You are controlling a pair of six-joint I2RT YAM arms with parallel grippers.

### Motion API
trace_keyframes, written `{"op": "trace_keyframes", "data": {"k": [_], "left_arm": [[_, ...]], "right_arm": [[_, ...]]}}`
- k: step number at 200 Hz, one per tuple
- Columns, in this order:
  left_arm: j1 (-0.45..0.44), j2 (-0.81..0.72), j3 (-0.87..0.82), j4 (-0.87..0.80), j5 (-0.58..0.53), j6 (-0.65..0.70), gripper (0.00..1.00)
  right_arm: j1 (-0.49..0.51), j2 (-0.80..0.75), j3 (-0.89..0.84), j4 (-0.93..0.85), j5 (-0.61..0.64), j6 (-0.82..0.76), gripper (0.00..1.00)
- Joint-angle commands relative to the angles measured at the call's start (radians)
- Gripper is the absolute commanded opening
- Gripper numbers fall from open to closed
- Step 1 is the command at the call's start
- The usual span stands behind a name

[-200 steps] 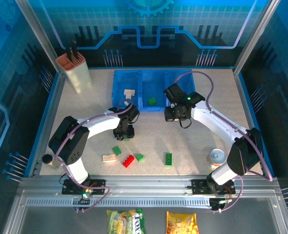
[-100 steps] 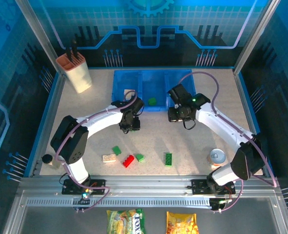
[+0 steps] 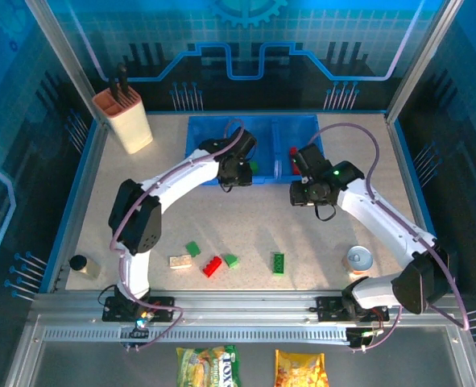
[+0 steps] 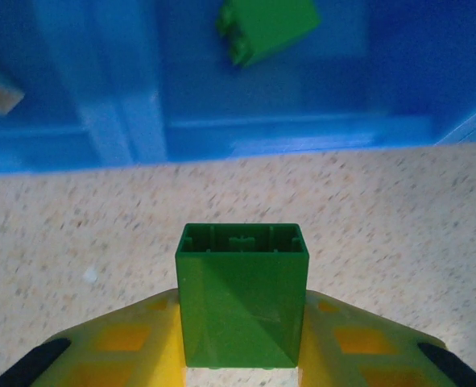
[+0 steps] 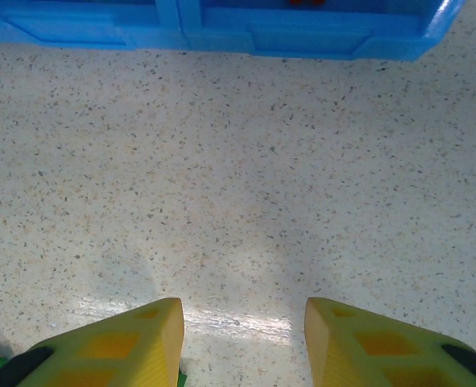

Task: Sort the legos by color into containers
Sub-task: Place the lego in the container.

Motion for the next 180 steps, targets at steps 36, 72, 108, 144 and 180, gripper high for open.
{"op": "trace_keyframes", "data": {"k": [36, 72, 108, 144, 180], "left_arm": [[-0.006, 0.219, 0.344, -0.117, -0.041, 0.070, 0.34], [0.005, 0.355, 0.567, -0.189, -0.101, 0.073, 0.34], [0.030, 0.426, 0.647, -0.155, -0.123, 0.070, 0.35], [0.057, 0.467, 0.648, -0.040, -0.129, 0.077, 0.35], [0.059, 0.504, 0.648, 0.063, -0.168, 0.097, 0.35]], "right_arm": [[-0.028, -0.057, -0.019, -0.060, 0.027, -0.008, 0.45], [-0.037, -0.082, -0.043, -0.067, 0.030, -0.008, 0.46], [-0.047, -0.097, -0.059, -0.074, 0.030, -0.006, 0.45], [-0.054, -0.101, -0.065, -0.074, 0.031, -0.011, 0.46], [-0.060, -0.094, -0.068, -0.065, 0.027, -0.015, 0.46]]}}
